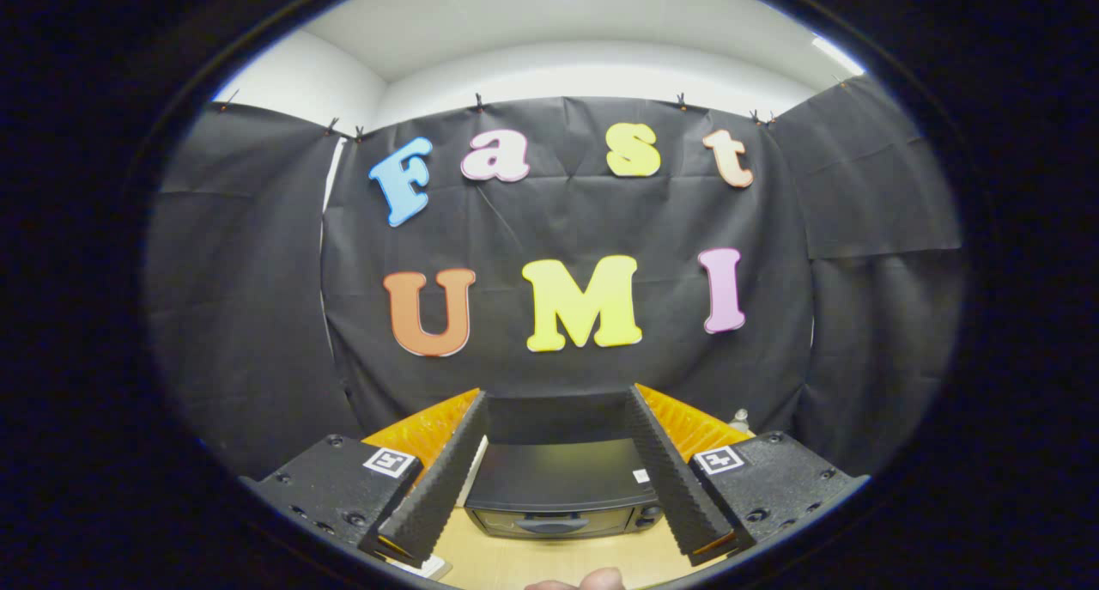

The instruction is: Open the toaster oven, put the food inside, and close the toaster oven door.

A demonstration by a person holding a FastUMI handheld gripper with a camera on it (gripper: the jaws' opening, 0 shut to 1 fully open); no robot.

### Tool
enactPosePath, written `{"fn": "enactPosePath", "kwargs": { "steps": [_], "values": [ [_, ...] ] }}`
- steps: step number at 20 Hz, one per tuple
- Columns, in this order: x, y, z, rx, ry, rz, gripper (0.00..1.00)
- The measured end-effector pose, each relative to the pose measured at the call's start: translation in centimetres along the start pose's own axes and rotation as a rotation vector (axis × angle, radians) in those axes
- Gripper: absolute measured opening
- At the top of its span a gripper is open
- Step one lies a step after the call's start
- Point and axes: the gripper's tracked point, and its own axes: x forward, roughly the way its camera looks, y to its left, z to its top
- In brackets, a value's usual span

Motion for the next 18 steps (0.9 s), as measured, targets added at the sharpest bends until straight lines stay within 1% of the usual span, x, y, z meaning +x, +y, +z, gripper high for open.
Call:
{"fn": "enactPosePath", "kwargs": {
  "steps": [3, 6, 11, 18],
  "values": [
    [-1.9, 1.2, 0.7, 0.002, -0.020, 0.022, 1.00],
    [-3.9, 2.0, -0.2, 0.053, 0.004, 0.037, 1.00],
    [-6.8, 1.6, -1.2, 0.091, 0.024, 0.011, 1.00],
    [-8.8, 0.0, -2.1, 0.078, 0.059, -0.027, 1.00]
  ]
}}
